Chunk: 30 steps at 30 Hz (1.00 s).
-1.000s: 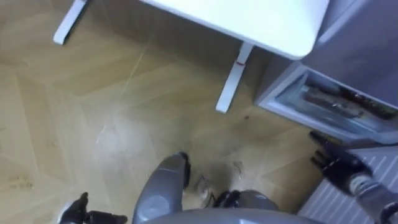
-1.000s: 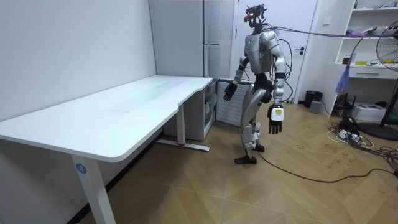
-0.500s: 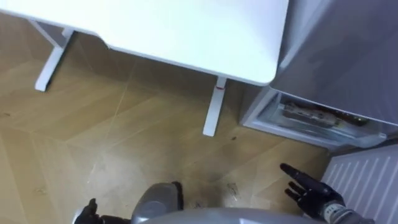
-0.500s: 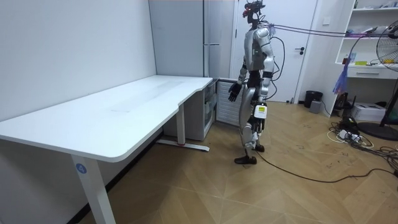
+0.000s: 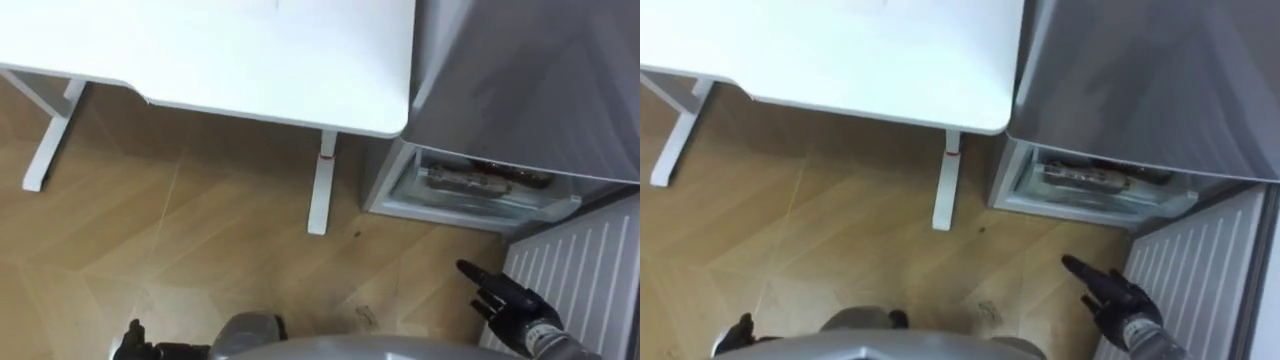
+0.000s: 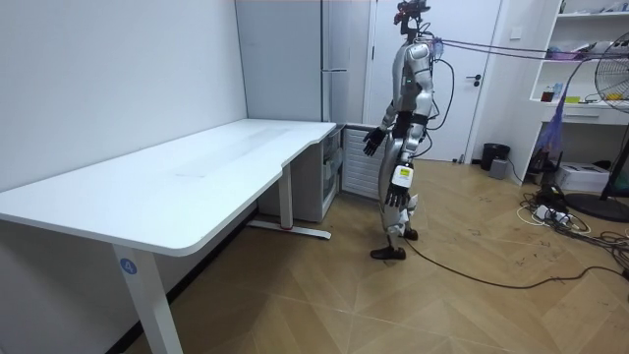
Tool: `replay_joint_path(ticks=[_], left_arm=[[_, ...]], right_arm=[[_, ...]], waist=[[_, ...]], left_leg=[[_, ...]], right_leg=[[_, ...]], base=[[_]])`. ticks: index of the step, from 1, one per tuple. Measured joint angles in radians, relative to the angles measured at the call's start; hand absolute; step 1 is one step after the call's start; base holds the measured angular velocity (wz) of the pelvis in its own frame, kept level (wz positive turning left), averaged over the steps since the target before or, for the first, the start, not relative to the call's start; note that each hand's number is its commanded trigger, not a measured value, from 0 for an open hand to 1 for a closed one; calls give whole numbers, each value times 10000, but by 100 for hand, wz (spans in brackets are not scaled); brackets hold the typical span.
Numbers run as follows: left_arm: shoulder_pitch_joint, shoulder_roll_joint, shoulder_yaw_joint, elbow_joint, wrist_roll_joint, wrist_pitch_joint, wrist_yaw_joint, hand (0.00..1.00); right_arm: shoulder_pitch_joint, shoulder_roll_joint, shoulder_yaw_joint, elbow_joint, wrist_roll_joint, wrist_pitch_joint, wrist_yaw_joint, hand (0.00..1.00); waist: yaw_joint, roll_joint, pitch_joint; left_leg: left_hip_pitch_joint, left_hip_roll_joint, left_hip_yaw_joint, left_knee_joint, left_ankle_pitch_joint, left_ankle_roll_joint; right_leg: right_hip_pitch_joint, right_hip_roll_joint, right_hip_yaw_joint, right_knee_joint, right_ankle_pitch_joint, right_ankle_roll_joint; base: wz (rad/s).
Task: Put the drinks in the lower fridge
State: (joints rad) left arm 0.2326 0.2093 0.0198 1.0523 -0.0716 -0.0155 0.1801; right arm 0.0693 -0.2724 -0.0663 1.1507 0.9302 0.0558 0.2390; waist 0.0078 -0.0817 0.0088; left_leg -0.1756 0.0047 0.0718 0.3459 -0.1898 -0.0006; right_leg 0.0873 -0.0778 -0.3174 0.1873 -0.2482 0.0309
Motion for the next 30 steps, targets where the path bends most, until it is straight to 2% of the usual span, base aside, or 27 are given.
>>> replay_joint_path(ticks=[3, 6, 8, 12, 16, 17, 19, 21, 25, 27, 30], left_arm=[[70, -30, 207, 2, 5, -56, -138, 0], [71, -44, 379, -3, 71, -58, -169, 0], [47, -29, 624, 0, 168, -78, -152, 0], [7, -26, 668, 9, 241, -78, -141, 0], [159, -27, 681, 75, 669, -116, -106, 0], [156, -23, 804, 77, 788, -117, -78, 0], [161, -25, 976, 62, 832, -116, 49, 0], [189, -25, 987, 46, 838, -111, 78, 0], [278, -12, 989, 13, 859, -60, 67, 0], [259, -11, 989, 15, 860, -60, 71, 0], [247, -18, 1041, -12, 885, -61, 129, 0]], right_arm=[[100, -2, -392, -393, -296, -43, -103, 0], [114, -3, -690, -723, -603, -118, -283, 0], [116, -30, -872, -1109, -971, -131, -657, 0], [94, -56, -945, -1568, -1972, -137, -1223, 0], [264, -120, -1560, -3174, -2754, -163, -2014, 0], [341, -129, -1672, -3602, -2818, -331, -2255, 0], [341, -130, -1840, -4029, -3072, -427, -2589, 0], [416, -154, -1952, -4563, -3382, -437, -2978, 0], [500, -338, -2207, -5944, -4969, -459, -3706, 0], [541, -341, -2431, -6540, -5112, -530, -4109, 0], [962, -358, -2846, -8326, -5264, -540, -4744, 0]], waist=[[-11, 37, -22], [-64, 101, -82], [-91, 127, -85], [-186, 103, -84], [-355, 23, -51], [-401, 54, -78], [-551, -63, -66], [-544, -142, -74], [-890, -200, -106], [-927, -201, -105], [-1145, -209, -111]], left_leg=[[93, 36, 151, -32, 14, 25], [154, 54, 249, -49, 31, 54], [217, 50, 302, -94, 56, 89], [307, 49, 374, -119, 72, 108], [492, 68, 628, -270, 88, 134], [497, 65, 631, -273, 89, 136], [560, 58, 678, -366, 122, 139], [659, 67, 818, -489, 138, 131], [659, 67, 1029, -580, 177, 141], [672, 83, 1140, -651, 176, 141], [766, 79, 1208, -801, 177, 138]], right_leg=[[3, 0, 175, 0, 67, 29], [2, -7, 289, -2, 118, 47], [2, -21, 379, 11, 130, 54], [25, -31, 499, 34, 144, 68], [-38, -86, 740, 161, 149, 78], [-29, -93, 737, 154, 150, 81], [-26, -99, 795, 149, 150, 82], [-52, -110, 950, 141, 145, 89], [-156, -118, 1140, 6, 181, 117], [-209, -119, 1231, -3, 218, 121], [-231, -127, 1272, 5, 245, 132]], base=[[-15], [-10], [-9], [-7], [-16], [-13], [-6], [-19], [-14], [-14], [-8]])
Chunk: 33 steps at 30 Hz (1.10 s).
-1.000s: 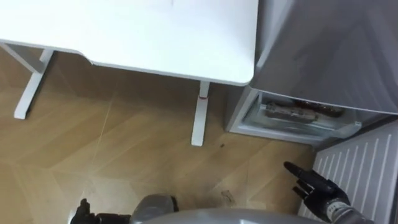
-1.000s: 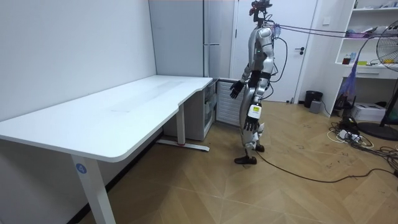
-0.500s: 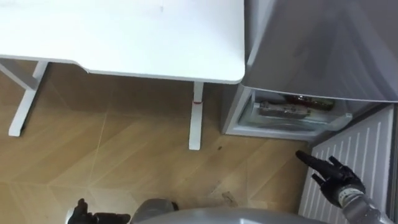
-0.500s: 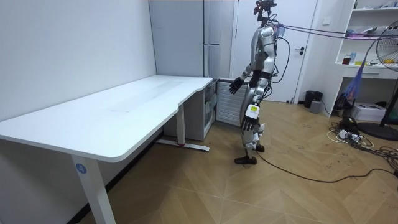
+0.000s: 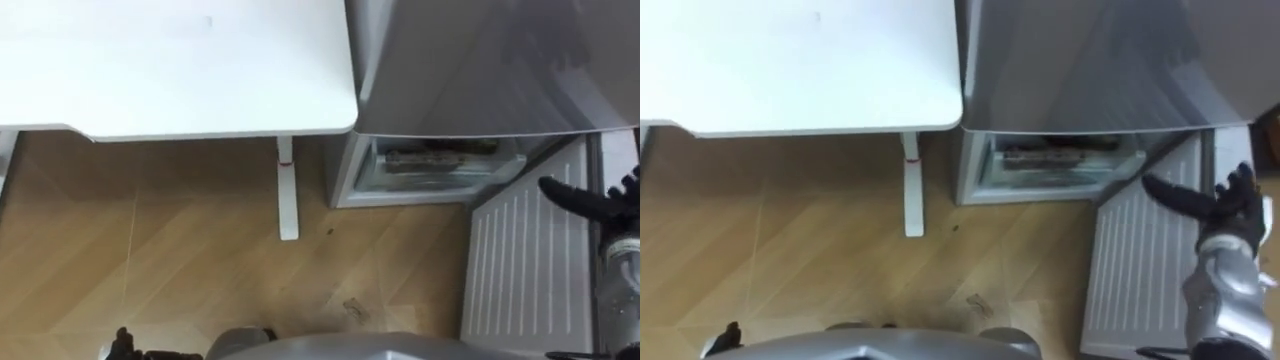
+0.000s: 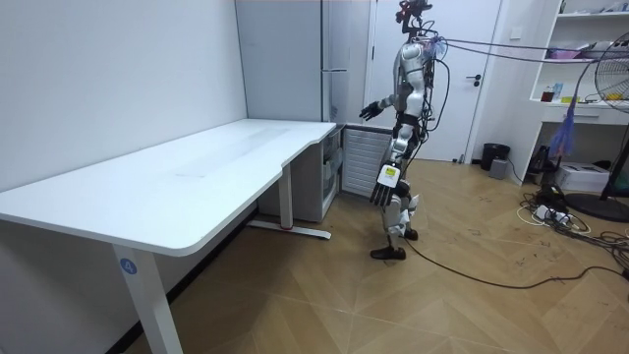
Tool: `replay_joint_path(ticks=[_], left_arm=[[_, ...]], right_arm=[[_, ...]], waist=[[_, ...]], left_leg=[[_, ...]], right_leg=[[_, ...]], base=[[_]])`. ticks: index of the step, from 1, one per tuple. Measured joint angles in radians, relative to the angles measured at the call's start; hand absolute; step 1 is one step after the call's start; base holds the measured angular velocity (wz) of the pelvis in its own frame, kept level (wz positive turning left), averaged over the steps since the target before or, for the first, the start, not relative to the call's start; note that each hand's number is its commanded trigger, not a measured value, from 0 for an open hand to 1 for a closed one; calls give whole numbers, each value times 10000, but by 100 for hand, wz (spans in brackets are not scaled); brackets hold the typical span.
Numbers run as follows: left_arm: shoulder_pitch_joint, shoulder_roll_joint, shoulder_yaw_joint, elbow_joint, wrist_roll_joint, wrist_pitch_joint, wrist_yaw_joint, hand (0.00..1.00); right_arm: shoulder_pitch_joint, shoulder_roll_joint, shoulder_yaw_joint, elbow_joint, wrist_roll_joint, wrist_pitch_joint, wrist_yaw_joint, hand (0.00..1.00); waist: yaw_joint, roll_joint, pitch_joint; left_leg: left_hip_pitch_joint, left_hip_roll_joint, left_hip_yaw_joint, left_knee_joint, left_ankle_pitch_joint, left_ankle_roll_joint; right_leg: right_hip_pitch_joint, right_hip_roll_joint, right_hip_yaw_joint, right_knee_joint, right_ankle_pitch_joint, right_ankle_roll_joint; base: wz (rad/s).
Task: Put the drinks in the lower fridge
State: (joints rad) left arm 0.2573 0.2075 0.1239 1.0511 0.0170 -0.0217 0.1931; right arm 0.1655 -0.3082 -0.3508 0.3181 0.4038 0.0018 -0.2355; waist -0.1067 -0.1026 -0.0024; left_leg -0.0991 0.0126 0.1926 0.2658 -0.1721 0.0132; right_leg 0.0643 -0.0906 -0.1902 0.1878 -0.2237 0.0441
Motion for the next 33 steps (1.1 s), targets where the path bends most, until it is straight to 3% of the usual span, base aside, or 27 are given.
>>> replay_joint_path(ticks=[5, 12, 14, 21, 23, 27, 33], left_arm=[[-34, 5, 325, -49, 362, -17, 140, 0], [-40, -4, 355, -135, 363, -7, 192, 0], [-42, -3, 351, -245, 355, 0, 173, 0], [21, -3, 349, -369, 345, 12, 113, 0], [26, -4, 391, -363, 358, 13, 101, 0], [198, -6, 1008, -370, 724, 32, 77, 0], [412, 94, 1404, -329, 754, 166, -194, 0]], right_arm=[[427, -445, -801, -1854, -134, -364, -808, 0], [402, -498, -1520, -1888, -110, -501, -1674, 0], [384, -731, -1524, -1030, 286, -567, -1786, 0], [295, -773, -1543, 670, 1391, -541, -1689, 0], [42, -776, -1559, 2004, 1712, -523, -1349, 0], [-186, -806, -1825, 3632, 2061, -199, -734, 0], [-667, -1545, -1861, 6119, 2621, -44, 107, 0]], waist=[[-38, -91, 5], [-305, -199, 12], [-310, -200, 18], [-335, -144, -18], [-316, -178, -36], [-285, -232, -29], [-285, -252, -20]], left_leg=[[358, 14, 300, -358, 20, -35], [387, 40, 486, -481, 27, -50], [339, 70, 502, -487, 28, -51], [317, 62, 472, -519, 41, -67], [332, 63, 455, -468, 41, -67], [316, 65, 448, -457, 39, -66], [360, 75, 410, -427, 43, -69]], right_leg=[[26, 1, 282, 1, 9, 12], [-85, 16, 498, 2, 21, 13], [-147, 40, 499, -20, 84, 16], [-116, 43, 444, -14, 89, 15], [-121, 47, 494, -20, 90, 15], [-115, 42, 440, -7, 90, 14], [-79, 39, 414, -3, 92, 10]], base=[[-18], [-10], [-4], [1], [5], [0], [-1]])
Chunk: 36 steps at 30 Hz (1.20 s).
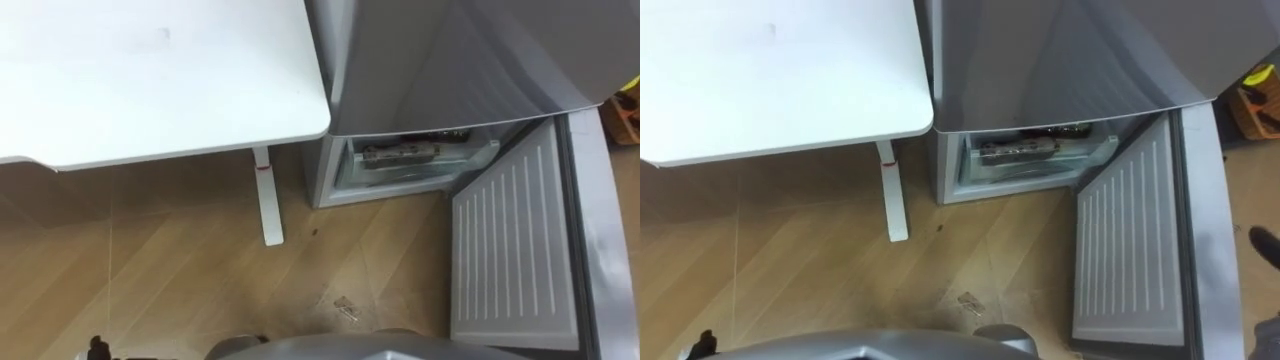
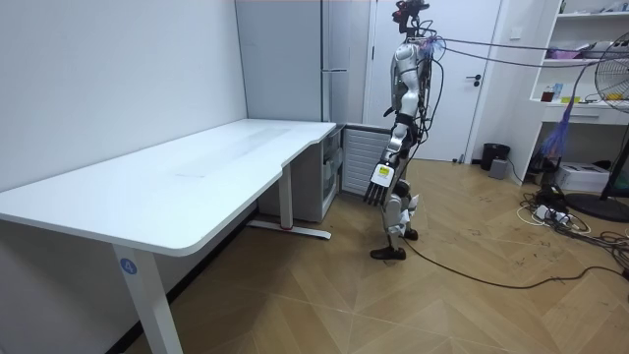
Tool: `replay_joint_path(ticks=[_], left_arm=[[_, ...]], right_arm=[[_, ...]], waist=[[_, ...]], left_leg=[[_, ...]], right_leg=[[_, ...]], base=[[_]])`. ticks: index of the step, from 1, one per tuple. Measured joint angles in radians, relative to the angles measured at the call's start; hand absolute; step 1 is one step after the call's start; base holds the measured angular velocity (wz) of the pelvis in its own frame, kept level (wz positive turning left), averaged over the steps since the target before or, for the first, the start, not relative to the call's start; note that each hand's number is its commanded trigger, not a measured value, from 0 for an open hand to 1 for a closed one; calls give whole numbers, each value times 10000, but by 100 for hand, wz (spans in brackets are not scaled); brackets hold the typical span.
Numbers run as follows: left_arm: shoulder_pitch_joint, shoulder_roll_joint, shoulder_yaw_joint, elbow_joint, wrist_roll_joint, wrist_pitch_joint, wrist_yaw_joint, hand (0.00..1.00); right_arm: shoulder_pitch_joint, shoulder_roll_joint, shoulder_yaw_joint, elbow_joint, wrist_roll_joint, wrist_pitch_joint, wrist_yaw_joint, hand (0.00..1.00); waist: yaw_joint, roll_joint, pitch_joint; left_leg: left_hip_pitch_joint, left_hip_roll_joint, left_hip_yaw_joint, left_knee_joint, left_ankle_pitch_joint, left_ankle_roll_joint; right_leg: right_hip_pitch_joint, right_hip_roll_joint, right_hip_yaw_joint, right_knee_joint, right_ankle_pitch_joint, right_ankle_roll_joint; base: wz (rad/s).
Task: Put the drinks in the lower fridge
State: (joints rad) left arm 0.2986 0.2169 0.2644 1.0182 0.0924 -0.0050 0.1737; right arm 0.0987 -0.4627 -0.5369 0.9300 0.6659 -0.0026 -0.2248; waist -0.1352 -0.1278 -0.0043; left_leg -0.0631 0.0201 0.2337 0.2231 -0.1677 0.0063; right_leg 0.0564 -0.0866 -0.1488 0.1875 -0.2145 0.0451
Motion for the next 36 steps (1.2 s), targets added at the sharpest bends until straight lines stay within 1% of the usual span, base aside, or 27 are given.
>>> replay_joint_path(ticks=[2, 4, 5, 8, 10, 13, 17, 18, 20, 22, 24, 25, 26, 27, 28, 29, 30, 31, 32, 33, 34, 35, 36], left_arm=[[-6, -8, 39, 59, -3, 59, -192, 0], [22, -14, 58, 61, -3, 127, -324, 0], [38, -19, 79, 59, -3, 137, -346, 0], [28, -42, 203, 38, 216, 143, -347, 0], [37, -78, 327, 40, 299, 168, -349, 0], [19, -76, 497, 38, 315, 197, -351, 0], [28, -84, 493, 42, 313, 233, -357, 0], [19, -94, 488, 42, 305, 258, -351, 0], [-85, -86, 464, 53, 300, 320, -352, 0], [-204, -91, 454, 217, 303, 356, -412, 0], [-184, -87, 437, 225, 300, 457, -533, 0], [-190, -77, 322, 236, 294, 503, -569, 0], [-246, -53, 90, 380, 265, 495, -567, 0], [-274, -42, -67, 436, 246, 509, -566, 0], [-398, -31, -382, 480, 183, 541, -577, 0], [-541, -25, -791, 611, 205, 564, -594, 0], [-598, -28, -1030, 645, 215, 611, -600, 0], [-712, -30, -1547, 678, 284, 679, -664, 0], [-862, -36, -1877, 809, 284, 695, -775, 0], [-934, -40, -2021, 859, 292, 725, -791, 0], [-976, -37, -2447, 855, 308, 735, -790, 0], [-991, -39, -2624, 855, 310, 740, -790, 0], [-1057, -66, -2929, 859, 315, 775, -796, 0]], right_arm=[[-24, -51, -87, 573, 536, 25, 349, 0], [-31, -51, -122, 874, 917, 108, 473, 0], [-33, -51, -255, 997, 1228, 184, 588, 0], [-81, -76, -565, 1578, 2054, 192, 774, 0], [-69, -75, -668, 1768, 2307, 258, 854, 0], [-56, -75, -742, 2049, 2328, 261, 1168, 0], [-7, -74, -728, 2077, 2569, 275, 1556, 0], [-14, -73, -714, 2113, 2851, 284, 1668, 0], [-11, -73, -467, 2382, 3643, 319, 1984, 0], [32, -54, -166, 2410, 3917, 387, 2287, 0], [71, -37, 130, 2408, 3956, 394, 2671, 0], [157, 15, 355, 2346, 3998, 389, 2896, 0], [431, 218, 739, 2056, 4197, 313, 3099, 0], [557, 382, 994, 1848, 4325, 180, 3159, 0], [881, 761, 1478, 1261, 4440, -137, 3183, 0], [1384, 1269, 2142, 275, 4519, -395, 3174, 0], [1657, 1441, 2561, -258, 4581, -540, 3174, 0], [2120, 1683, 3436, -1232, 4637, -728, 3258, 0], [2327, 1881, 4332, -1991, 4674, -752, 3548, 0], [2410, 1987, 4762, -2345, 4673, -834, 3656, 0], [2457, 2141, 5460, -2908, 4723, -1019, 3712, 0], [2443, 2165, 5770, -3180, 4776, -1069, 3732, 0], [2358, 2264, 6283, -3549, 4931, -1088, 4025, 0]], waist=[[-10, -24, 11], [7, -28, 16], [4, -21, 20], [14, -5, 14], [44, 9, 17], [40, 64, 24], [90, 139, 27], [135, 154, 27], [272, 116, 30], [359, 131, 32], [427, 129, 39], [498, 114, 45], [641, 173, 49], [716, 166, 40], [883, 124, 35], [1082, 86, 37], [1213, 81, 37], [1429, 87, 42], [1539, 89, 43], [1594, 99, 49], [1745, 167, 51], [1788, 217, 48], [1857, 367, 49]], left_leg=[[8, 8, -14, 6, 1, 0], [4, 16, -37, 79, -4, 3], [-21, 19, -47, 159, -11, 11], [-110, 20, -130, 172, -17, 18], [-102, 20, -144, 191, -17, 19], [-127, 24, -200, 259, -17, 19], [-97, 25, -196, 253, -10, 22], [-54, 25, -180, 203, 4, 24], [12, 13, -175, 103, 64, 12], [7, 20, -177, 151, 66, 10], [-13, 40, -164, 173, 64, 8], [-26, 43, -158, 184, 64, 7], [-25, 43, -149, 197, 65, 5], [-17, 49, -140, 187, 67, 2], [-38, 76, -109, 184, 70, -6], [-158, 143, -68, 216, 53, -30], [-240, 206, -44, 306, 29, -53], [-452, 331, -12, 489, -25, -83], [-550, 428, -7, 594, -48, -107], [-561, 460, -14, 633, -56, -124], [-563, 550, -9, 717, -112, -208], [-575, 574, -16, 748, -132, -239], [-634, 606, -83, 807, -142, -255]], right_leg=[[63, 6, -27, -7, 3, -5], [90, 12, -26, -9, 5, -8], [85, 15, -29, -11, 9, -15], [71, 28, -65, -12, 19, -32], [96, 31, -69, -10, 20, -34], [120, 35, -149, -4, 24, -39], [128, 34, -149, -3, 26, -43], [134, 34, -149, -9, 30, -50], [159, 32, -154, -24, 33, -55], [177, 39, -153, -28, 33, -55], [157, 48, -150, -29, 40, -66], [132, 49, -151, -35, 44, -73], [135, 54, -141, -63, 46, -76], [134, 58, -134, -67, 48, -79], [103, 78, -104, -77, 59, -98], [31, 132, -54, -116, 101, -138], [-12, 177, -25, -172, 160, -156], [-98, 276, 48, -200, 240, -200], [-163, 363, 84, -194, 306, -250], [-172, 394, 78, -192, 316, -264], [-206, 460, 73, -181, 344, -309], [-204, 482, 65, -183, 345, -311], [-207, 519, 13, -190, 347, -318]], base=[[2], [2], [0], [6], [2], [4], [0], [-3], [0], [0], [-2], [-4], [-3], [-7], [-12], [-15], [-19], [-19], [-14], [-9], [0], [0], [11]])
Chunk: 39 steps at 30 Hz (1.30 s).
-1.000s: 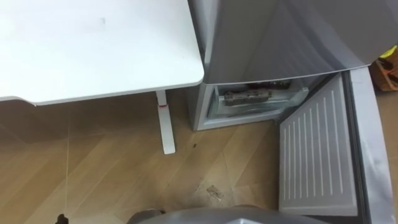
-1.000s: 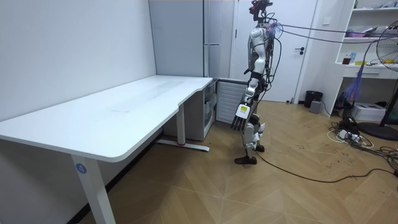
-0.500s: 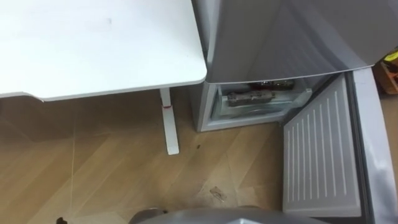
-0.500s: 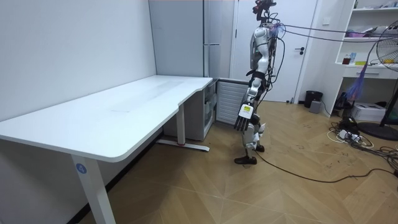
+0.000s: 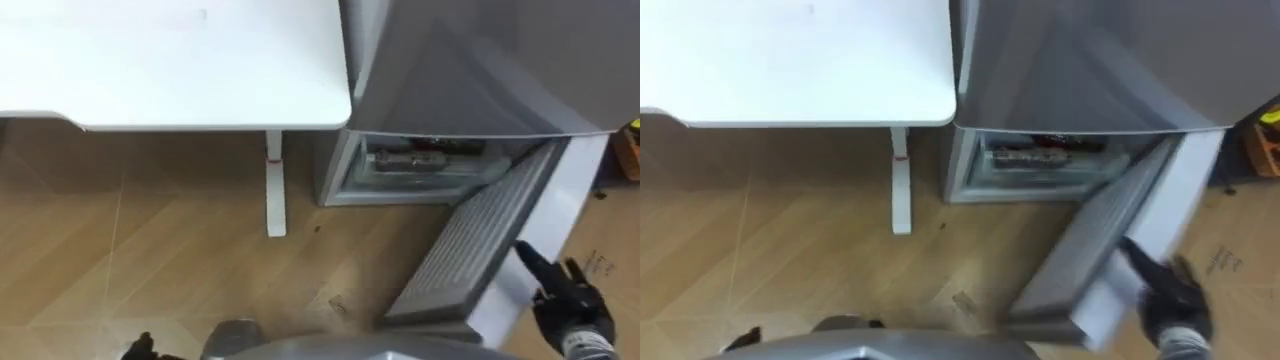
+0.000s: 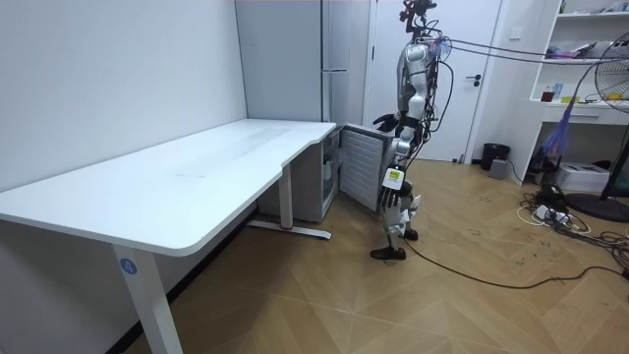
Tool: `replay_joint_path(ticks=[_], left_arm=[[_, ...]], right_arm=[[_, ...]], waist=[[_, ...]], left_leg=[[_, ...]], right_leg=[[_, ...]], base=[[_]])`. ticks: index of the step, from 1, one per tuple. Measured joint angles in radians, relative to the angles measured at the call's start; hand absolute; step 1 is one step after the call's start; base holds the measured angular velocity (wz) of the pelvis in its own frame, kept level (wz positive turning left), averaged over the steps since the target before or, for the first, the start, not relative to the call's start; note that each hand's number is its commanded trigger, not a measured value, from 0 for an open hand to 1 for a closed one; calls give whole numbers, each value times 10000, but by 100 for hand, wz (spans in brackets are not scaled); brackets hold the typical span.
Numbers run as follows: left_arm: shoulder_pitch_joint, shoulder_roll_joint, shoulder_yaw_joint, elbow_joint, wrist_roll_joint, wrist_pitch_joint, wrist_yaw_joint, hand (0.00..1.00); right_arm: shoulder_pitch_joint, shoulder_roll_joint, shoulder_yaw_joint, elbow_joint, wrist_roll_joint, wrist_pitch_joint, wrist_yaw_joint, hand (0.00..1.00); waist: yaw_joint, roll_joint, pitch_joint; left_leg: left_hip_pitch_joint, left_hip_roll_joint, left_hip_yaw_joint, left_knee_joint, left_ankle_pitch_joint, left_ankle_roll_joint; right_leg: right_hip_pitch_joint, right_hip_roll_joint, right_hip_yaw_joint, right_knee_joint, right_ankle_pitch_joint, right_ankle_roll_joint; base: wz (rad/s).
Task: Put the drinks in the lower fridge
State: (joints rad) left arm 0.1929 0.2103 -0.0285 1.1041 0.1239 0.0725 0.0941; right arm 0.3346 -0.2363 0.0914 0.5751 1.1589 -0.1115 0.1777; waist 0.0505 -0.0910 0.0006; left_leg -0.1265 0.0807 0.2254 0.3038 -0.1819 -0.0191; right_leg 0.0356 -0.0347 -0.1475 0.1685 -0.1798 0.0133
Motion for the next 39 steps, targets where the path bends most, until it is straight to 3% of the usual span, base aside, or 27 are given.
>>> replay_joint_path(ticks=[2, 4, 7, 9, 10, 12, 14, 18, 24, 27, 28, 33, 37, 39], left_arm=[[-80, -35, -371, -57, -1, 74, -109, 0], [-149, -31, -724, -61, -12, 148, -142, 0], [-186, -86, -1137, -107, -13, 153, -171, 0], [-197, -163, -1142, -91, 2, 182, -141, 0], [-243, -203, -1138, -84, 3, 271, -95, 0], [-311, -208, -1143, -89, -4, 334, 49, 0], [-482, -281, -1187, -90, 1, 439, 200, 0], [-605, -366, -1329, -92, 97, 522, 381, 0], [-498, -361, -1327, -226, -20, 680, 421, 0], [-244, -359, -1303, -349, -37, 817, 423, 0], [-141, -358, -1310, -487, -30, 849, 423, 0], [108, -364, -1077, -543, -1, 874, 424, 0], [129, -330, -851, -533, -17, 832, 511, 0], [177, -334, -850, -508, -9, 722, 510, 0]], right_arm=[[-115, -17, 1269, -706, 555, 259, 998, 0], [-517, 76, 2445, -1171, 594, 667, 1491, 0], [-1333, 270, 3807, -1806, 605, 1170, 2318, 0], [-1683, 283, 4205, -1869, 586, 1455, 2807, 0], [-1888, 283, 4297, -1867, 574, 1603, 3002, 0], [-2006, 278, 4337, -1867, 578, 1764, 3207, 0], [-1989, 245, 4338, -1866, 566, 1973, 3274, 0], [-1971, 199, 4318, -1864, 386, 2216, 3281, 0], [-1960, 28, 4257, -1422, -246, 2462, 3286, 0], [-1914, -132, 4198, -1000, -339, 2653, 3293, 0], [-1898, -214, 4058, -809, -593, 2669, 3302, 0], [-1875, -223, 2952, 1329, -2146, 2606, 3274, 0], [-2193, -148, 2125, 4376, -3867, 2409, 2793, 0], [-2239, -118, 1976, 5124, -4297, 2377, 2568, 0]], waist=[[340, 305, 13], [481, 434, 32], [672, 626, -17], [708, 630, -19], [730, 567, 46], [771, 492, 142], [761, 351, 148], [665, 426, 163], [596, 495, 87], [578, 354, -22], [511, 352, -9], [339, 250, -15], [194, 233, -1], [177, 226, 10]], left_leg=[[-62, -33, -113, 1, 37, -20], [-99, -67, -190, -32, 125, 34], [-300, -156, -419, 32, 225, 55], [-325, -233, -558, 10, 247, 74], [-258, -263, -623, -5, 247, 75], [-233, -273, -659, -14, 241, 75], [-331, -290, -753, 13, 229, 82], [-366, -292, -784, 24, 206, 93], [-346, -330, -892, 24, 210, 97], [-349, -352, -924, 34, 212, 98], [-340, -389, -988, 49, 213, 101], [-78, -551, -1200, 47, 207, 120], [-59, -621, -1419, 25, 198, 132], [-55, -620, -1441, 38, 199, 129]], right_leg=[[-37, 16, -52, -39, -44, -39], [-91, 13, -82, -16, -115, -59], [-144, -17, -342, -18, -111, -70], [-84, -68, -510, -27, -116, -63], [20, -83, -531, -36, -119, -56], [155, -84, -589, -56, -123, -49], [151, -79, -711, -95, -120, -47], [153, -82, -759, -93, -118, -43], [174, -84, -819, -134, -119, -38], [199, -86, -829, -167, -122, -35], [289, -99, -898, -203, -133, -17], [674, -182, -1141, -356, -181, 59], [824, -202, -1304, -362, -207, 96], [850, -193, -1307, -364, -227, 91]], base=[[11], [10], [23], [32], [22], [11], [13], [1], [4], [3], [22], [15], [15], [4]])
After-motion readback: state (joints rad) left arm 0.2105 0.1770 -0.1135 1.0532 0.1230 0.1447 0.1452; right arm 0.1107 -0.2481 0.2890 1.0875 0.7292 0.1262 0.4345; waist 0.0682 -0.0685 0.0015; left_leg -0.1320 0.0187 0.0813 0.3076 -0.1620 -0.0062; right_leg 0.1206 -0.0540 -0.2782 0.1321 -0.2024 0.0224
